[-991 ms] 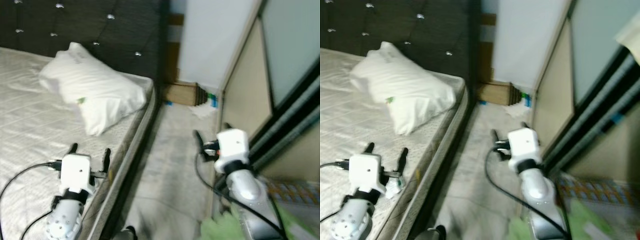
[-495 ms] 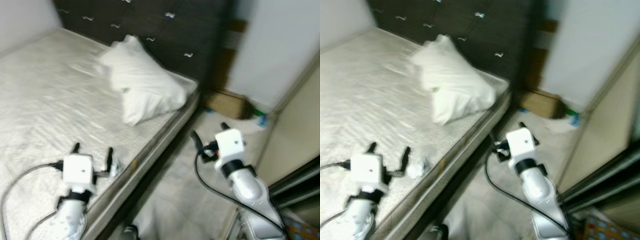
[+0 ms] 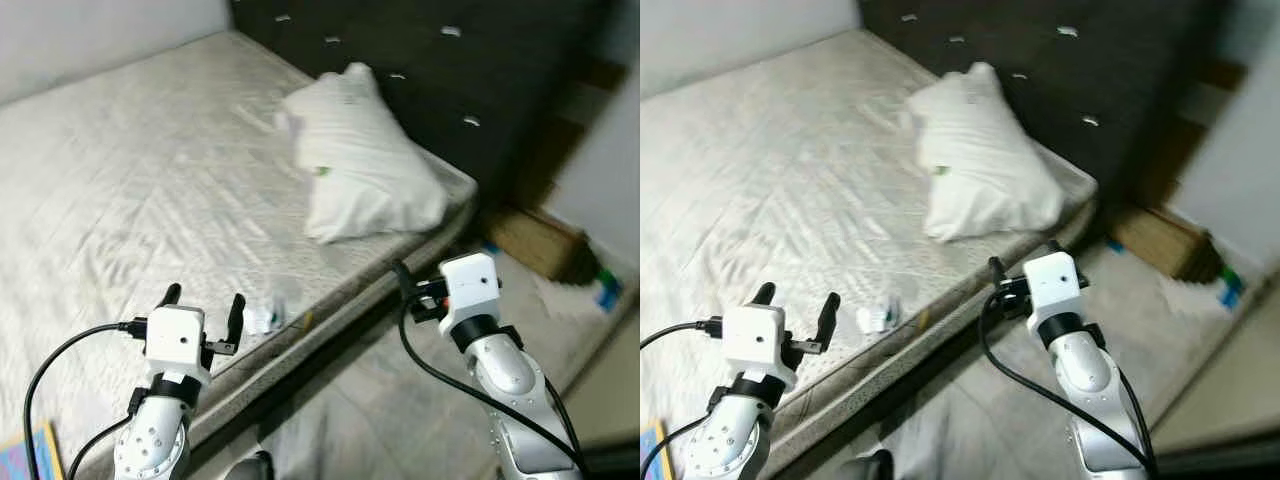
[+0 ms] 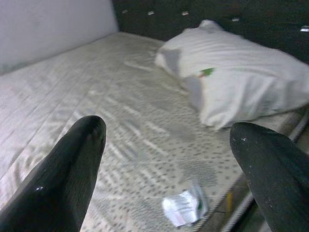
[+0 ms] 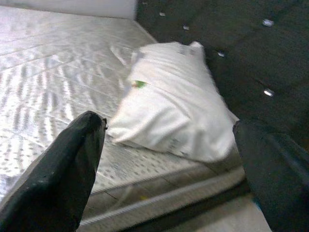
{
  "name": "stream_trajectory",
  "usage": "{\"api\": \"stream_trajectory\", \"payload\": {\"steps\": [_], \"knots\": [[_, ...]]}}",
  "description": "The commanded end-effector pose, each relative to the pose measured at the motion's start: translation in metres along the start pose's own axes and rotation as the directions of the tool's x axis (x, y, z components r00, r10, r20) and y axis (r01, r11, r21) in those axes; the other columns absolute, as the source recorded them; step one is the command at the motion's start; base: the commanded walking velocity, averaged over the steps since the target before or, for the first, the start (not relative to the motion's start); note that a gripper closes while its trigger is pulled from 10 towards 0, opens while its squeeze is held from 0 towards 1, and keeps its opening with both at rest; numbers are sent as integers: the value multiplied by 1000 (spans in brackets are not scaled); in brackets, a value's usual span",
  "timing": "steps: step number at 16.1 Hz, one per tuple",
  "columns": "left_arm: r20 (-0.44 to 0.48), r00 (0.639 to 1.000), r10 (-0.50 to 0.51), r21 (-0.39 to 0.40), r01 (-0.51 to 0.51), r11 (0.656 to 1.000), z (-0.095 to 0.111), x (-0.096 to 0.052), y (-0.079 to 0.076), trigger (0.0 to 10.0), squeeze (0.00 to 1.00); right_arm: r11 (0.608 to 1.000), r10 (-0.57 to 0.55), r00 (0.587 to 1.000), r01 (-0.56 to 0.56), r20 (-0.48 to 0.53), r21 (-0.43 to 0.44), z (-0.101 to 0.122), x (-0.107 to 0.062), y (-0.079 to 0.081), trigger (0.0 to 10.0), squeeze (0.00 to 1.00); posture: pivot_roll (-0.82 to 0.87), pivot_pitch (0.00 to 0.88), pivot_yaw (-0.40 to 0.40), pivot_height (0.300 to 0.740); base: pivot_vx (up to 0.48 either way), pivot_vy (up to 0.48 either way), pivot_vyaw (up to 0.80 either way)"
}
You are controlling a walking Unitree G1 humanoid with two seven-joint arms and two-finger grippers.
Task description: Clean up the room
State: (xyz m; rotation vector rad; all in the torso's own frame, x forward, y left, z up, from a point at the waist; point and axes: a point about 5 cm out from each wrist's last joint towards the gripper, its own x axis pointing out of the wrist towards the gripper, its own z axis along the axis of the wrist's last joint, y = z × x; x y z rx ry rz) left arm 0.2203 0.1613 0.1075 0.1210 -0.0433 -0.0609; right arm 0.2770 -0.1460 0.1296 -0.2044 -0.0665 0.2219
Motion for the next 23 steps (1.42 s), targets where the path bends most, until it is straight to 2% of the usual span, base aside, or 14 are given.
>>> {"api": "stream_trajectory", "payload": {"steps": [1,17,23], "knots": [[-16,1000,8,7,-8,1000,-4,-2,4,10000,0,1000,24,1000,-24,16,8,2,2,7,10000,0,41,152,-46,740,0,0,800],[2,999,-33,-5,33,999,-1,4,-1,10000,0,1000,26,999,-27,22,11,1,3,8,10000,0,33,171,-49,740,0,0,800],[7,999,-51,-12,52,999,0,4,-3,10000,0,997,-41,999,43,-26,67,-5,4,-2,10000,0,28,177,-52,740,0,0,0]]}}
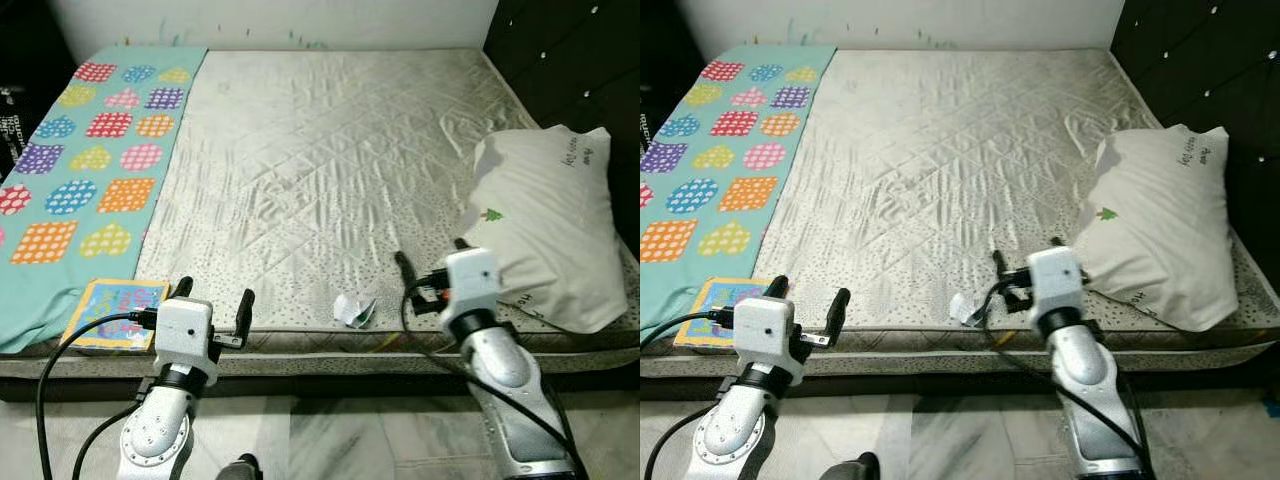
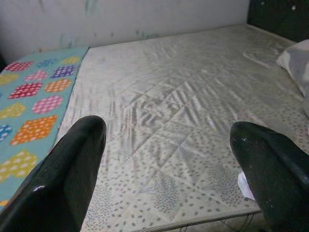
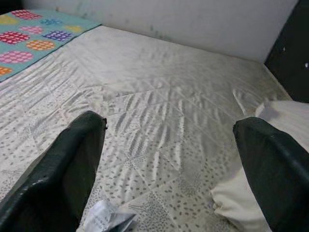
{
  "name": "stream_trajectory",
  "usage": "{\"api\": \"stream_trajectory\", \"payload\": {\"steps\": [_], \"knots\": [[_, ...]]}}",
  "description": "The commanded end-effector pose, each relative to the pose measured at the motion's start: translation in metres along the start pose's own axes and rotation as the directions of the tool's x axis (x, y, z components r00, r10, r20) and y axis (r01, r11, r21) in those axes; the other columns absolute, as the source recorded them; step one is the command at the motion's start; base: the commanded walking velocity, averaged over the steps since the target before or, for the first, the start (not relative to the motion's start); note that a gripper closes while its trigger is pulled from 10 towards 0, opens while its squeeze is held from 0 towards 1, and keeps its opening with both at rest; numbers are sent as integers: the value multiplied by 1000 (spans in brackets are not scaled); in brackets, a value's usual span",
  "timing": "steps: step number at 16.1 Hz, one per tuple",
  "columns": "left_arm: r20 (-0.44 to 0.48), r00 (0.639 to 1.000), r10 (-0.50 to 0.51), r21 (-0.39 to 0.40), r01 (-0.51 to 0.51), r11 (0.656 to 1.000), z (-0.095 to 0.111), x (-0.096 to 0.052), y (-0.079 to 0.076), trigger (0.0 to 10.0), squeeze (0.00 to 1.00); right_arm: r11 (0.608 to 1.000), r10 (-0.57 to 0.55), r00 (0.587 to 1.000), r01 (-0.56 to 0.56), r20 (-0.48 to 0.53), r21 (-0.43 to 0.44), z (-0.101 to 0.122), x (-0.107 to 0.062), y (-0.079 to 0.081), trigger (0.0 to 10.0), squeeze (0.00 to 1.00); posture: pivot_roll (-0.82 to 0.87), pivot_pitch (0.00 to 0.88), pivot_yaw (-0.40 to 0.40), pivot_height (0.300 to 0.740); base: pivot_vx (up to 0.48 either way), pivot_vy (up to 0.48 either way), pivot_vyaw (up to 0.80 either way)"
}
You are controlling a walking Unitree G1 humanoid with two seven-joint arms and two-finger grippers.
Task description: Clean up the room
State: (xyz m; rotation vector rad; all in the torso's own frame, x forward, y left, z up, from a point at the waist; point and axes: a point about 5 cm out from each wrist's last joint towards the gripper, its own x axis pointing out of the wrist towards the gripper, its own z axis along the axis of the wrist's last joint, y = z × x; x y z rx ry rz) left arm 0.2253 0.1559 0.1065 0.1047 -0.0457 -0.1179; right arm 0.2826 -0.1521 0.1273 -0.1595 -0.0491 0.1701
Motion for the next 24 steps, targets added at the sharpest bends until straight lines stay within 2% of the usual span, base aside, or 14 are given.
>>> {"api": "stream_trajectory", "payload": {"steps": [1,3,5,7,11,12,16,20,22,24], "knots": [[3,1000,0,2,0,1000,1,-1,2,10000,0,1000,0,1000,0,-9,25,-1,-1,4,10000,0,28,178,-51,740,0,0,0],[7,1000,-4,1,4,1000,1,-1,2,10000,0,1000,12,1000,-12,-15,12,-1,-1,7,10000,0,30,177,-50,740,0,0,0],[9,1000,-7,1,7,1000,1,-1,1,10000,0,997,-26,1000,26,2,-74,-1,0,5,10000,0,30,175,-51,740,0,0,0],[10,1000,-9,1,9,1000,2,0,2,10000,0,999,-26,1000,26,15,46,0,3,4,10000,0,32,174,-52,740,0,0,0],[11,1000,-12,2,12,1000,1,1,2,10000,0,999,-41,999,41,1,-21,-2,4,4,10000,0,37,165,-53,740,0,0,0],[12,1000,-14,1,14,1000,1,1,2,10000,0,1000,-13,1000,13,5,26,-2,3,7,10000,0,38,162,-53,740,0,0,0],[9,1000,-28,-6,28,1000,-1,2,-1,10000,0,999,-7,1000,6,10,47,-3,4,8,10000,0,36,148,-54,740,0,0,0],[1,996,-84,-48,84,995,-7,4,-10,10000,0,997,-57,998,59,-37,55,-18,6,0,10000,0,56,89,-104,740,0,0,0],[9,991,-135,-60,136,989,-8,9,-13,10000,0,995,-64,996,69,-69,75,-27,11,6,10000,0,92,59,-131,740,0,0,0],[29,986,-162,-48,164,985,-6,20,-16,10000,0,995,-15,999,19,-38,103,-20,26,26,10000,0,102,43,-121,740,0,0,0]]}}
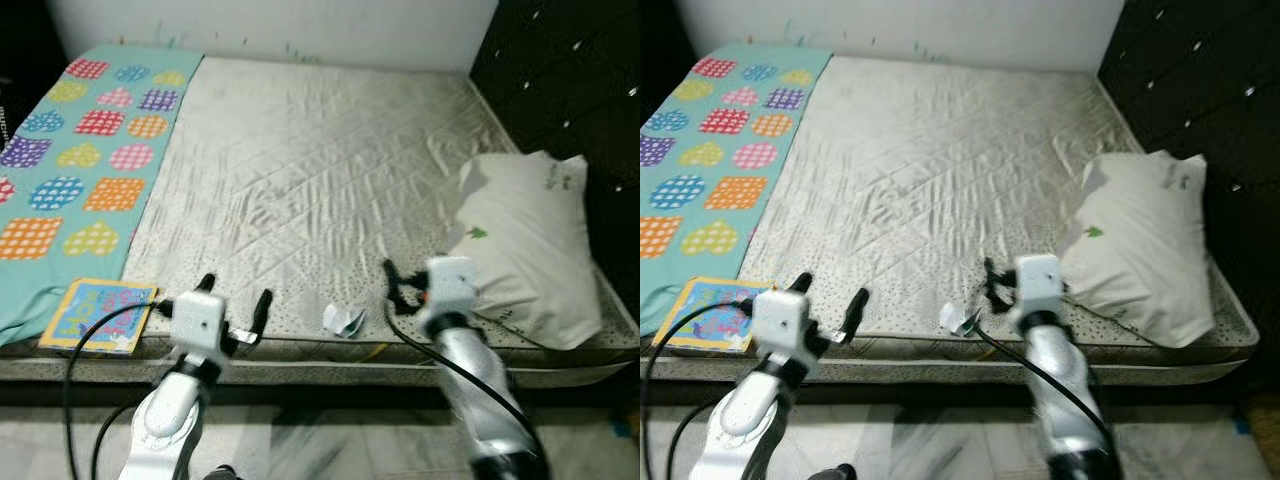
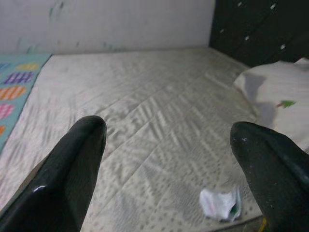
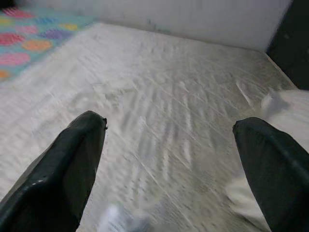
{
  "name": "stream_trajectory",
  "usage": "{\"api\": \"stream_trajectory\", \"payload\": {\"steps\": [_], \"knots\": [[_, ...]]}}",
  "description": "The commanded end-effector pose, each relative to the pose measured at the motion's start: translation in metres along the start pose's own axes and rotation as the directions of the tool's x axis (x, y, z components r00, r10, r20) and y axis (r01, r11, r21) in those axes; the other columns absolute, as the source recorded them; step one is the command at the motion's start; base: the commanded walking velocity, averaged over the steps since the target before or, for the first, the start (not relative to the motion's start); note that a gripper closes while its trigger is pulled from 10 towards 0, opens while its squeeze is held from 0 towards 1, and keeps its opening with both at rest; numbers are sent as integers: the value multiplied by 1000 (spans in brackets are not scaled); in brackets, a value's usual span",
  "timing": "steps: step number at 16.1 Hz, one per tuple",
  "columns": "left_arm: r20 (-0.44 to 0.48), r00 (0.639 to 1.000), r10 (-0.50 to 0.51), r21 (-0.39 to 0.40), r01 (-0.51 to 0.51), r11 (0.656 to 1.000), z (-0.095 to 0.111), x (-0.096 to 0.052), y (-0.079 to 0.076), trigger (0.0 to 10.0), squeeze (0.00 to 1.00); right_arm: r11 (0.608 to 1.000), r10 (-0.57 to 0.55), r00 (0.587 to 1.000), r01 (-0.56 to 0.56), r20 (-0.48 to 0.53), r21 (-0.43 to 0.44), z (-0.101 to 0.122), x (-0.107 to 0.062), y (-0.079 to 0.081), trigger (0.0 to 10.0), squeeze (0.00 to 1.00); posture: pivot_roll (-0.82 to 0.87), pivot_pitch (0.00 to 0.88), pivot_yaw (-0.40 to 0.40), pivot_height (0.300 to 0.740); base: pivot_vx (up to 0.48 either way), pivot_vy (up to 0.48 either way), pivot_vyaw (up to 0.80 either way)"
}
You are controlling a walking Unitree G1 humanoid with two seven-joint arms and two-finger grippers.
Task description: Clean up the room
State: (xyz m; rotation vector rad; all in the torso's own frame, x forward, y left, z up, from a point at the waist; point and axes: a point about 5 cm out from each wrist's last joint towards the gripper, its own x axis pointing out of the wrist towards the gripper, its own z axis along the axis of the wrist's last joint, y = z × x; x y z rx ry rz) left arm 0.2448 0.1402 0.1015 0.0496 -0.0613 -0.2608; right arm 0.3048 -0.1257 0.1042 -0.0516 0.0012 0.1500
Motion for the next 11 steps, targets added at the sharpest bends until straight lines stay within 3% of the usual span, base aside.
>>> {"api": "stream_trajectory", "payload": {"steps": [1,3,5,9,11], "knots": [[7,1000,-16,6,16,1000,1,3,-3,10000,0,1000,8,1000,-8,26,6,5,5,5,10000,0,102,44,-108,740,0,0,0],[15,1000,-3,24,3,1000,6,4,-1,10000,0,1000,7,997,-7,78,6,12,11,10,10000,0,101,60,-48,740,0,0,0],[9,1000,25,46,-25,999,5,-1,6,10000,0,1000,-25,996,25,90,4,13,10,2,10000,0,92,79,-30,740,0,0,0],[14,999,46,25,-47,999,7,-5,11,10000,0,999,-50,995,51,83,-4,9,2,-10,10000,0,82,111,-41,740,0,0,0],[16,998,64,14,-64,998,8,-7,12,10000,0,998,-66,995,66,74,-4,6,0,-15,10000,0,79,124,-42,740,0,0,-441]]}}
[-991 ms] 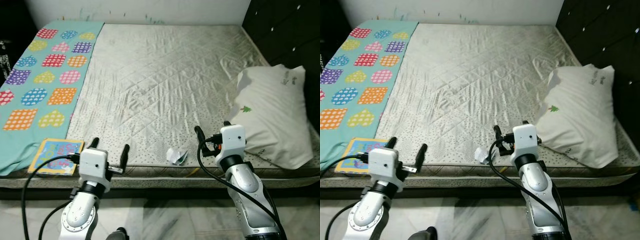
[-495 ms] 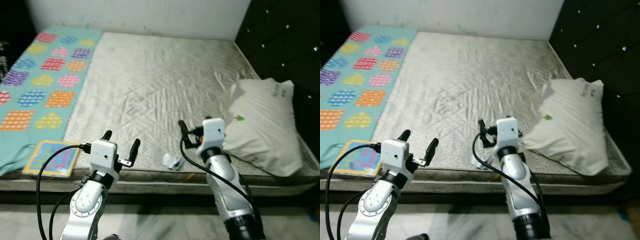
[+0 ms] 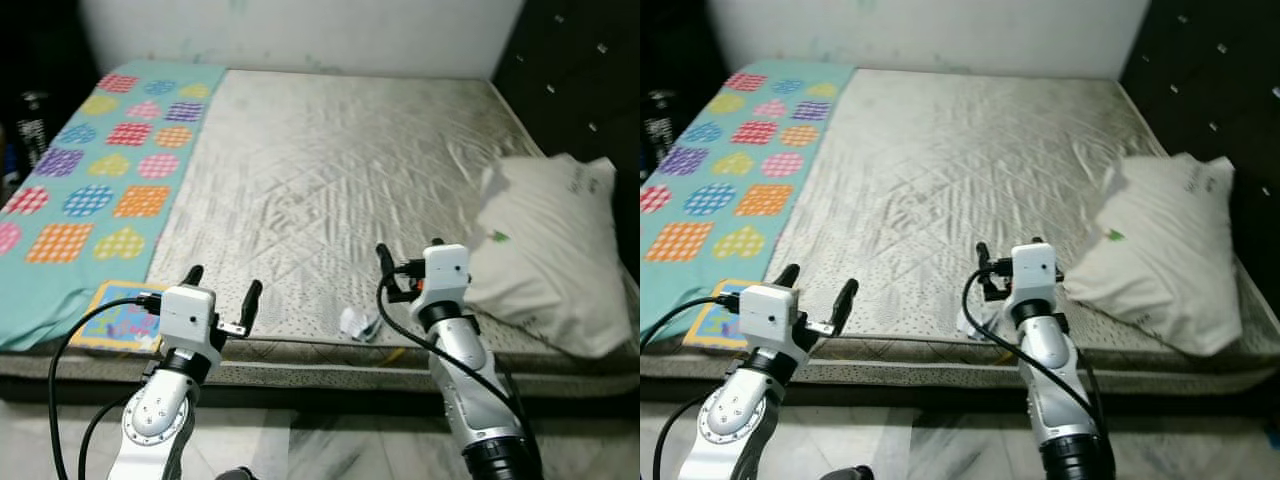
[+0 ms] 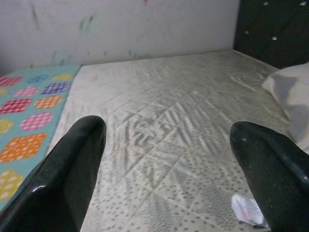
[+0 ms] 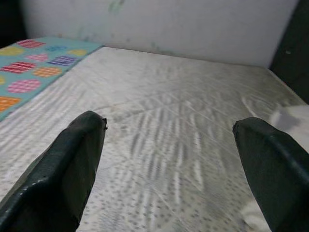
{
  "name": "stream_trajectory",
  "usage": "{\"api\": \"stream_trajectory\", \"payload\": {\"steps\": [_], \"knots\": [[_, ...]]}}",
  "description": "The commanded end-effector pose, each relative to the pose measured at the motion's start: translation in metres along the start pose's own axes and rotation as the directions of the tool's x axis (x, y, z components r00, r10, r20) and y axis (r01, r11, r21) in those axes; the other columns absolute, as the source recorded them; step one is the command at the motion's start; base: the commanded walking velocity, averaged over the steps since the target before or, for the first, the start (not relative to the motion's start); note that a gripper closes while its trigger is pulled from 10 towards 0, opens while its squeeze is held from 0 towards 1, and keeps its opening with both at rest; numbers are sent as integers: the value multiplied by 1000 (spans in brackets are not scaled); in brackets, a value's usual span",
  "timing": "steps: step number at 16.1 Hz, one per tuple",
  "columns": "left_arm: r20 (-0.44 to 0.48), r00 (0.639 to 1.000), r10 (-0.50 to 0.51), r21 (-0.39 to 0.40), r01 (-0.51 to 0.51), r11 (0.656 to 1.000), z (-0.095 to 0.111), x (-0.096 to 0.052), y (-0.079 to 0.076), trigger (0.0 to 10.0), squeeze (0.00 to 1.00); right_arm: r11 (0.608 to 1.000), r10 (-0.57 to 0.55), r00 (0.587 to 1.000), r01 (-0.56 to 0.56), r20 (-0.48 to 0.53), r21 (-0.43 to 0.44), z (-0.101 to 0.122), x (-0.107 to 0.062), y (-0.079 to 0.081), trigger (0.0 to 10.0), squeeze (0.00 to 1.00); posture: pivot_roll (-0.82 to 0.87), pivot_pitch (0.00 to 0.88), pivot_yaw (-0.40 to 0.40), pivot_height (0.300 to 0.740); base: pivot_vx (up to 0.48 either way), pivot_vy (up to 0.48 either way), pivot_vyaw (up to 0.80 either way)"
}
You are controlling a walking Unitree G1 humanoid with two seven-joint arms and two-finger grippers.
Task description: Clean up the room
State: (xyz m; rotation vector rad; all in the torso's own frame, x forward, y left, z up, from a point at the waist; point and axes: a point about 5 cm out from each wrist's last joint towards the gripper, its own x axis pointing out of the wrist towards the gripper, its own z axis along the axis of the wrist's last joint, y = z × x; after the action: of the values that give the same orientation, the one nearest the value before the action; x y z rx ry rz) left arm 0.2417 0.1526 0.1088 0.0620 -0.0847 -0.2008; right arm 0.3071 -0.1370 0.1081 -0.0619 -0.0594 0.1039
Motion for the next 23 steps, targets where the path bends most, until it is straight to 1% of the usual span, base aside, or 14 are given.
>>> {"api": "stream_trajectory", "payload": {"steps": [1,9,14,15,19,20,21,23], "knots": [[-3,1000,14,-13,-14,1000,2,-2,3,10000,0,1000,-20,1000,20,11,3,2,-3,-6,10000,0,75,136,-43,740,251,0,0],[-7,1000,-15,-28,15,1000,3,-1,-1,10000,0,1000,-24,1000,24,8,-14,3,-7,-10,10000,0,52,174,-44,740,291,0,0],[-15,1000,-10,-33,10,999,3,-2,-1,10000,0,1000,-13,1000,13,1,-18,2,-8,-10,10000,0,55,177,-50,740,294,0,0],[-22,1000,2,-27,-3,1000,2,-2,0,10000,0,1000,-9,1000,9,0,-18,3,-7,-9,10000,0,55,177,-50,740,0,0,0],[-27,1000,-4,-26,3,1000,1,-1,-1,10000,0,1000,-1,1000,1,-2,-17,2,-7,-9,10000,0,56,168,-49,740,0,0,0],[-35,999,1,-25,-2,1000,0,-1,-1,10000,0,999,15,1000,-15,-3,-43,3,-7,-8,10000,0,56,166,-49,740,0,0,0],[-35,999,1,-26,-2,1000,0,0,-1,10000,0,999,17,1000,-17,0,-41,3,-7,-8,10000,0,56,166,-49,740,0,0,0],[-34,999,-6,-27,5,1000,0,1,-2,10000,0,999,21,1000,-21,1,-41,3,-7,-7,10000,0,55,162,-48,740,0,0,588]]}}
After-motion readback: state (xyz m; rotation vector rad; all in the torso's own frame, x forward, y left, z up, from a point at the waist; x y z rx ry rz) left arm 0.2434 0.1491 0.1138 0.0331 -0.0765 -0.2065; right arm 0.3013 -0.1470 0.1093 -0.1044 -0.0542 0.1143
